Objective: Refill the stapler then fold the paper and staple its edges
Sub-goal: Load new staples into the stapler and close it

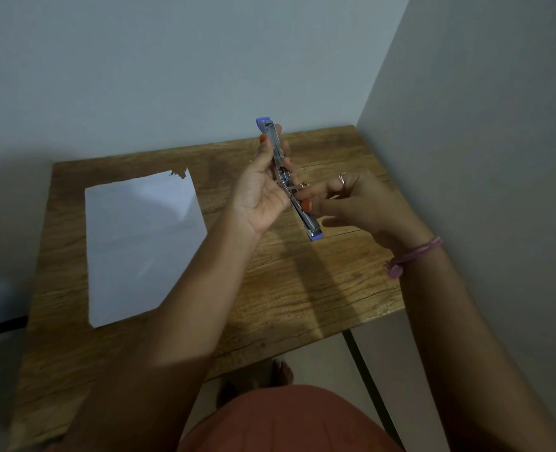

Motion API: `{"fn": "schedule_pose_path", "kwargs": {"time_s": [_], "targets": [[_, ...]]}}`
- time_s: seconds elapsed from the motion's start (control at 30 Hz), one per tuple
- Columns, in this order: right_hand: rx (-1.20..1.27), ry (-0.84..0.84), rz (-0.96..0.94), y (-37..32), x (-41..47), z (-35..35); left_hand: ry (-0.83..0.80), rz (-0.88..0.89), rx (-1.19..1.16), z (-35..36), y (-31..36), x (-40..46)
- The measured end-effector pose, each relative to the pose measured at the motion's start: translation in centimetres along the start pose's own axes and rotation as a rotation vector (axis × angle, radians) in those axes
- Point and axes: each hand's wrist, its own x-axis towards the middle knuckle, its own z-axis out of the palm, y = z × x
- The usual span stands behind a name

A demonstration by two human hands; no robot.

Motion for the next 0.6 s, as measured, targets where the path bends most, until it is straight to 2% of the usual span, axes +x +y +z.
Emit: {"fn": "schedule_pose_path", "kwargs": {"time_s": [0.13,0.23,0.43,0.5,0.6], "targets": [[0.028,0.001,-0.054,0.4,-0.3,-0.3,0.002,0.008,0.002,-0.1,0.2,0.0],[-0.047,0.067,-0.187,0.3,-0.6,-0.2,0.001,0.020,0.023,-0.1,0.4,0.0],[-0.468,0.204,-0.409,-0.3,-1.1,1.0,-0.013,0.037,0.031,0.0,0.7,0.0],[-0.532,0.220,-0.403,-0.3,-1.0,1.3,-0.008,0.045,0.023,0.2,0.7,-0.1],[-0.493,0.242,-0.351,-0.4,-1.1,1.5,-0.004,0.064,-0.007,0.3,0.7,-0.2]]}}
